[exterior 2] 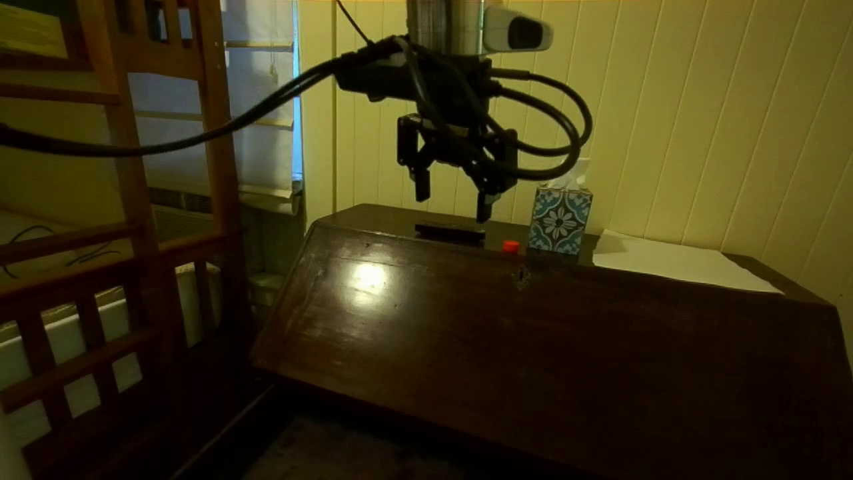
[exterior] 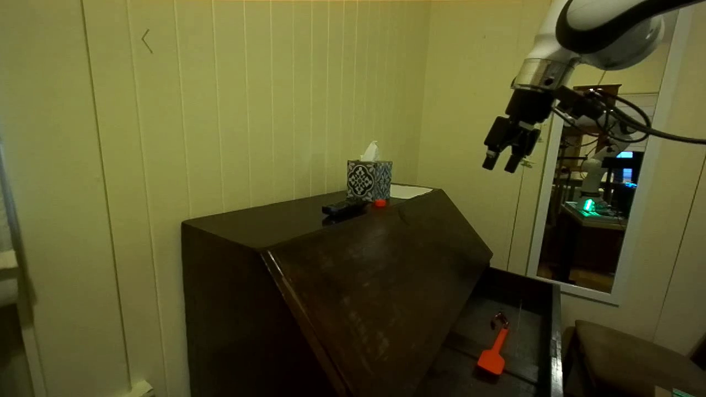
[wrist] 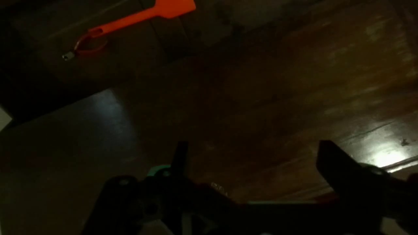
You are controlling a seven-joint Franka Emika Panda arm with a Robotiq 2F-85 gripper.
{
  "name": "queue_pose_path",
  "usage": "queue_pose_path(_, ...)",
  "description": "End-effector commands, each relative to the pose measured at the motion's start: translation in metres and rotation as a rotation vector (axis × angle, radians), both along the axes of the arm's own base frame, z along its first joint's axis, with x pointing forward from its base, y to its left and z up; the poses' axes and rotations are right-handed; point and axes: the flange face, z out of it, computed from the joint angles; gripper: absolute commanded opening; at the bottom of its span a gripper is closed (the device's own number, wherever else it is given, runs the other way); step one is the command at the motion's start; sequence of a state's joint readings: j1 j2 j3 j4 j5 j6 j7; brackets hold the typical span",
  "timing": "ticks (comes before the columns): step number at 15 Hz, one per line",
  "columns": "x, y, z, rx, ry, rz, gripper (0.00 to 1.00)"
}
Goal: Push off the orange disc from the top
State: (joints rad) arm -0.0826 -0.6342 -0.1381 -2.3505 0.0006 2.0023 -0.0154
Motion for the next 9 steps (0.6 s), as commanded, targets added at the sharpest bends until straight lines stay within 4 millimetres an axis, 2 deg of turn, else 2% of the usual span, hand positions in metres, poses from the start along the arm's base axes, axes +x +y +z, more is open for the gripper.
queue_pose_path(1,0.071,0.002,0.015,-0.069,-0.038,0.026,1.0)
queue_pose_path(2,0.086,0.003,0.019,-0.09,-0.043,0.029,0.75)
queue_pose_path(4,0.118,0.004,0.026,-0.141,-0.056,0.055,0.66)
queue_pose_path(9,0.181,0.012,0.035,-0.173,-0.088,0.107,0.3)
